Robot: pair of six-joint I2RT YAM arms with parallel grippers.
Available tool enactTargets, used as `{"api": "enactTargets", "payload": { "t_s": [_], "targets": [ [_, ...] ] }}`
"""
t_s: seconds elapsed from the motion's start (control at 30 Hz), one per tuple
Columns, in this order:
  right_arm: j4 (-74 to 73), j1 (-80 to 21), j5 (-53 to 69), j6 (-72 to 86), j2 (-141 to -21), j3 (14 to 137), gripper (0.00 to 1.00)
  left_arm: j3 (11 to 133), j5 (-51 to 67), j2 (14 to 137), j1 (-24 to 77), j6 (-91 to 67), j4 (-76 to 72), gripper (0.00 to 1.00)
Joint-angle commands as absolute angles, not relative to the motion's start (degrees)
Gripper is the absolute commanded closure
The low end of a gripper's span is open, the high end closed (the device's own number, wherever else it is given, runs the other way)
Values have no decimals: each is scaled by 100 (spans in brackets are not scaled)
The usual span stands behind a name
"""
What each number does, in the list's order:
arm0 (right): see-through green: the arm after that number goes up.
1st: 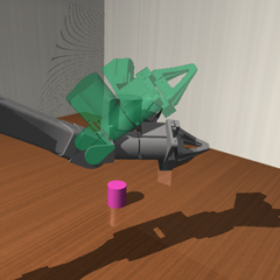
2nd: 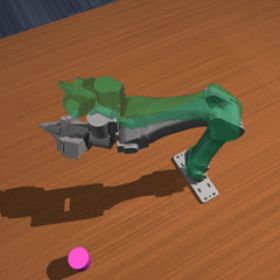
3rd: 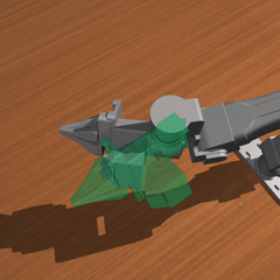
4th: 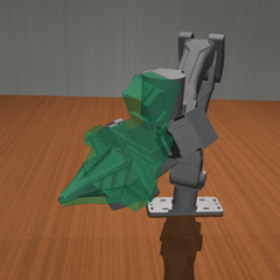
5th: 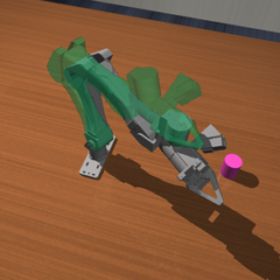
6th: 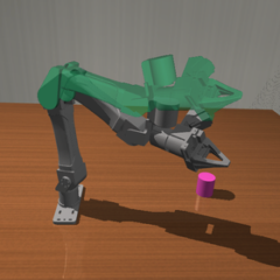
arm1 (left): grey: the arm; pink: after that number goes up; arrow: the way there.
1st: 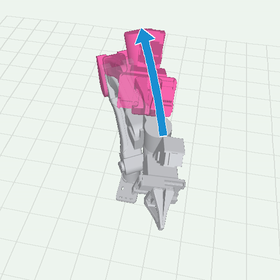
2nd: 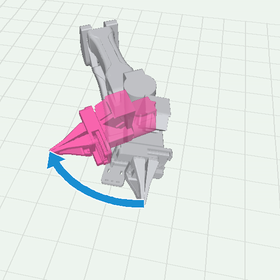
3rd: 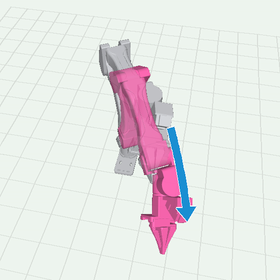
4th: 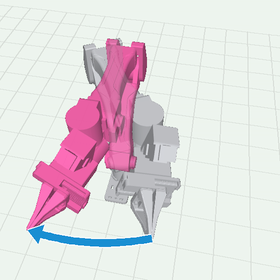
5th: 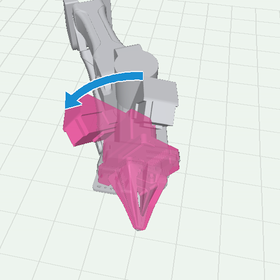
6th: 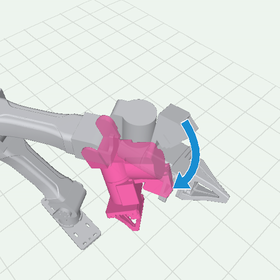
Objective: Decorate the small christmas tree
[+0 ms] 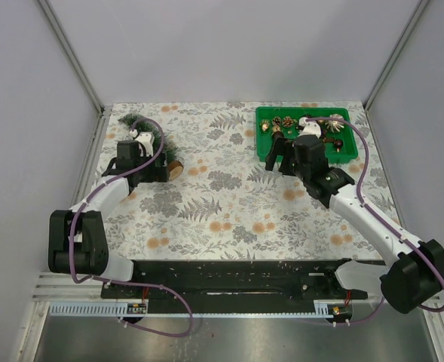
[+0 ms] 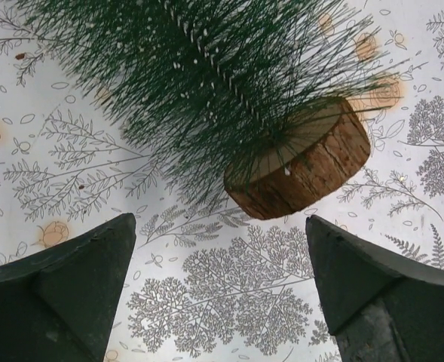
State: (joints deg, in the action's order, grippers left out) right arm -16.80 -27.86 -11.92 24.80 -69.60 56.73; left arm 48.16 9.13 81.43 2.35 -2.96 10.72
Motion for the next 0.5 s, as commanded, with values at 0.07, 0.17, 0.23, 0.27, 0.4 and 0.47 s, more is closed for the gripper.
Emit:
{"api": "enactTargets", "payload": {
  "t_s": [0.07,0.17,0.23,0.27,0.4,0.47],
  "targets": [
    [-1187,-2909,-1108,2443,-7057,5634,2,4861,1195,8306,255,-282,282,7],
    [-1090,-2935,-1064,2470,-7093,5581,4,4843,1353,8244,272,-220,150,15],
    [-1046,-2953,-1020,2461,-7101,5555,4,4921,1415,8192,281,-255,175,16],
    [-1037,-2962,-993,2470,-7110,5563,5,4974,1424,8165,281,-307,228,16],
    [-1028,-3015,-941,2470,-7137,5581,5,5001,1441,7954,281,-693,281,16],
    [-985,-3032,-914,2478,-7145,5572,6,4983,1503,7902,273,-922,299,16]
  ]
}}
